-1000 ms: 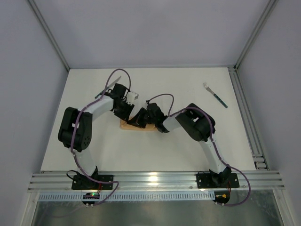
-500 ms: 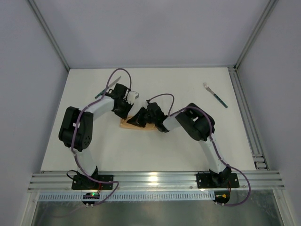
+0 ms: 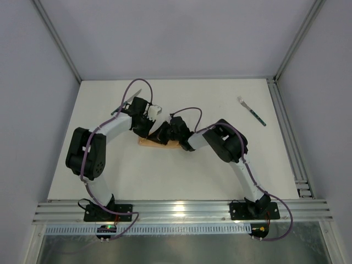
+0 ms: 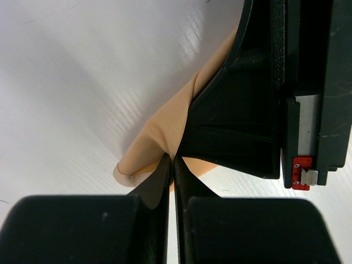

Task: Fold the napkin into a case and place the utensils inside
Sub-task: Smooth out the smaller rectangle-folded napkin at the center of the board.

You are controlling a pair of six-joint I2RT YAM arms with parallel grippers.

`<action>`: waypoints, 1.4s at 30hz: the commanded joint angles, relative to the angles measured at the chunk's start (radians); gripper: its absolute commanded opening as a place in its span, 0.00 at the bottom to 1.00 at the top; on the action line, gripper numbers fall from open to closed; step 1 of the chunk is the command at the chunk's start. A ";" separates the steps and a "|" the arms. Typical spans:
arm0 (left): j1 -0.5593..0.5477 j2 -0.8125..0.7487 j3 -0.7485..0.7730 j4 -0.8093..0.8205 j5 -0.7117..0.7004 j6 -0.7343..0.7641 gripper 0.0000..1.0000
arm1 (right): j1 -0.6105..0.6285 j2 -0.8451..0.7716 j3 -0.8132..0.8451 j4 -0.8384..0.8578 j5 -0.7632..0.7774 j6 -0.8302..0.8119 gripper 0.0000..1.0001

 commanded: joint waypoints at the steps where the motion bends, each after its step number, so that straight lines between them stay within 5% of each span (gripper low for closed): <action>1: -0.006 -0.011 -0.008 -0.032 0.030 -0.010 0.00 | -0.026 0.024 0.038 0.018 0.070 0.018 0.04; 17: -0.004 -0.036 0.011 -0.059 0.059 -0.018 0.02 | -0.049 0.060 0.034 0.014 0.098 0.063 0.04; 21: -0.002 0.009 -0.014 -0.005 -0.051 0.007 0.19 | -0.049 0.061 0.040 0.008 0.088 0.055 0.04; 24: -0.002 0.041 -0.037 0.043 -0.102 0.036 0.23 | -0.047 0.055 0.035 0.006 0.082 0.049 0.04; 33: -0.002 0.041 -0.020 0.057 -0.121 0.047 0.06 | -0.049 0.038 0.035 0.025 0.069 0.045 0.04; 42: -0.001 0.124 -0.043 0.077 -0.139 0.050 0.00 | -0.069 -0.169 -0.008 -0.118 0.065 -0.175 0.07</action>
